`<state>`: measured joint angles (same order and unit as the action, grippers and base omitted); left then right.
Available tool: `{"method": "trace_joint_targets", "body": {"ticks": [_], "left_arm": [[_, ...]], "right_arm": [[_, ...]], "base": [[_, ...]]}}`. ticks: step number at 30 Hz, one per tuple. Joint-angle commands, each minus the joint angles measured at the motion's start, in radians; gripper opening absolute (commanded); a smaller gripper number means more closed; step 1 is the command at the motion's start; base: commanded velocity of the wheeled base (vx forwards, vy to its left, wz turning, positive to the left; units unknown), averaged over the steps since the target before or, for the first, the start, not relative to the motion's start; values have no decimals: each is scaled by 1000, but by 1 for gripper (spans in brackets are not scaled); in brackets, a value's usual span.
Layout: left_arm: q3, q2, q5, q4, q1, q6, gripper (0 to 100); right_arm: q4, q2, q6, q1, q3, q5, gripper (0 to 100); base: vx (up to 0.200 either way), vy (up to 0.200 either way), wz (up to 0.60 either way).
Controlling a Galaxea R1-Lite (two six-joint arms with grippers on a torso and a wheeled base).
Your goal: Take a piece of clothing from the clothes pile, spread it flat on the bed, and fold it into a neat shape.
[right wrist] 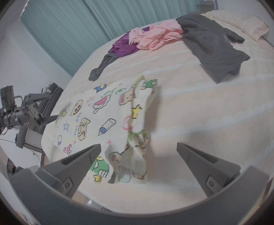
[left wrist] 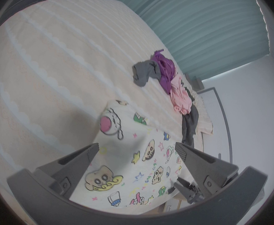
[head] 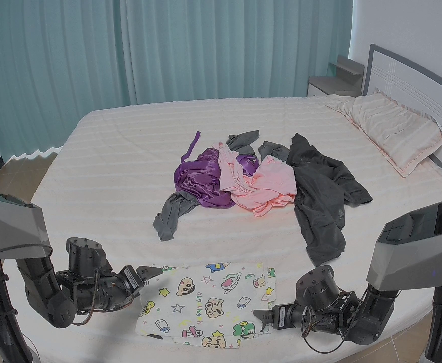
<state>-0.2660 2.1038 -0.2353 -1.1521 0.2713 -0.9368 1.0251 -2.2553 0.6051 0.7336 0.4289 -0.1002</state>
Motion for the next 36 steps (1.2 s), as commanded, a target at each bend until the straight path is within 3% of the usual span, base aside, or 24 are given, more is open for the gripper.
{"method": "trace_joint_targets", "body": {"ticks": [1, 8, 9, 14, 23, 35, 36], "left_arm": [[19, -8, -15, -24, -61, -4, 100], [4, -94, -27, -26, -69, -132, 100], [7, -116, -35, -26, -61, -152, 100], [10, -151, -47, -26, -1, -217, 100], [10, -133, -27, -26, 75, -221, 100], [10, -28, 114, -28, 172, -155, 100], [11, -19, 128, -28, 178, -142, 100]], "right_arm": [[9, -10, -7, 24, 2, 11, 100], [9, -40, -18, 49, 2, 10, 100], [9, -43, -21, 50, 2, 10, 0], [9, -35, -33, 50, -7, 10, 0], [1, 13, -64, 43, -72, 28, 0], [-3, 26, -91, 30, -99, 40, 0], [-2, 26, -91, 30, -101, 40, 100]], "base": [[0, 0, 0], [0, 0, 0], [0, 0, 0], [0, 0, 0], [0, 0, 0], [0, 0, 0], [0, 0, 0]]}}
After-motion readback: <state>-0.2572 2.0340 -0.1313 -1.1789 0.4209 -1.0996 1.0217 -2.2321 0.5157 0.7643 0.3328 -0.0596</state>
